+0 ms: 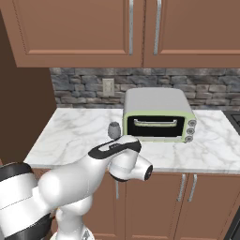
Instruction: Retrieve the wine glasses from the counter and place one next to each plate.
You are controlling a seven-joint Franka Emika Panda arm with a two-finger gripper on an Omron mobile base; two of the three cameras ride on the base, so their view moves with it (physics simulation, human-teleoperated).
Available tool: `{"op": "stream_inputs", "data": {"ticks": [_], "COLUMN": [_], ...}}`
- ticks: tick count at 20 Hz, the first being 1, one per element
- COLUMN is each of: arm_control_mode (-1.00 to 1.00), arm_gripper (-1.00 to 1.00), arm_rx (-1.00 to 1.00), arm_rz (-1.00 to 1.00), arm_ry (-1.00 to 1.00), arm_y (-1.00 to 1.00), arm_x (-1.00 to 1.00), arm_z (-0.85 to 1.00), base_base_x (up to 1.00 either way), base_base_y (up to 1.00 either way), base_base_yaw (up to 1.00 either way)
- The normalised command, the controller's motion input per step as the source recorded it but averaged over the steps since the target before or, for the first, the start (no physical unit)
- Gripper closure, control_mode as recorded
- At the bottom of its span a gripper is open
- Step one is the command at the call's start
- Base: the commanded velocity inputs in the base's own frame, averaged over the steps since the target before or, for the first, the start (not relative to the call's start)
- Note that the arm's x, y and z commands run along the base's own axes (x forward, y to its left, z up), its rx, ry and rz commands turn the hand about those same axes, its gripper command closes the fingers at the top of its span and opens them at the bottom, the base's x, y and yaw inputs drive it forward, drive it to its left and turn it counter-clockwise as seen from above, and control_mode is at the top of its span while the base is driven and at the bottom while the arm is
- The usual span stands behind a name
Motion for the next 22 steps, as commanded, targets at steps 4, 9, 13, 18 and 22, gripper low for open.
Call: {"op": "stream_inputs", "data": {"ticks": [4, 9, 13, 18, 22], "arm_control_mode": [-1.00, -1.00, -1.00, -1.00, -1.00], "arm_gripper": [-1.00, -1.00, -1.00, -1.00, -1.00], "arm_rx": [0.00, 0.00, 0.00, 0.00, 0.00], "arm_rz": [0.00, 0.00, -0.01, -0.02, -0.04], "arm_ry": [0.02, 0.04, 0.06, 0.06, 0.02], "arm_y": [0.00, 0.00, 0.00, 0.00, 0.00], "arm_x": [0.30, 0.26, 0.20, 0.18, 0.17], "arm_z": [-0.07, -0.11, -0.14, -0.15, -0.14], "base_base_x": [0.00, 0.00, 0.00, 0.00, 0.00], "base_base_y": [0.00, 0.00, 0.00, 0.00, 0.00], "base_base_yaw": [0.00, 0.00, 0.00, 0.00, 0.00]}}
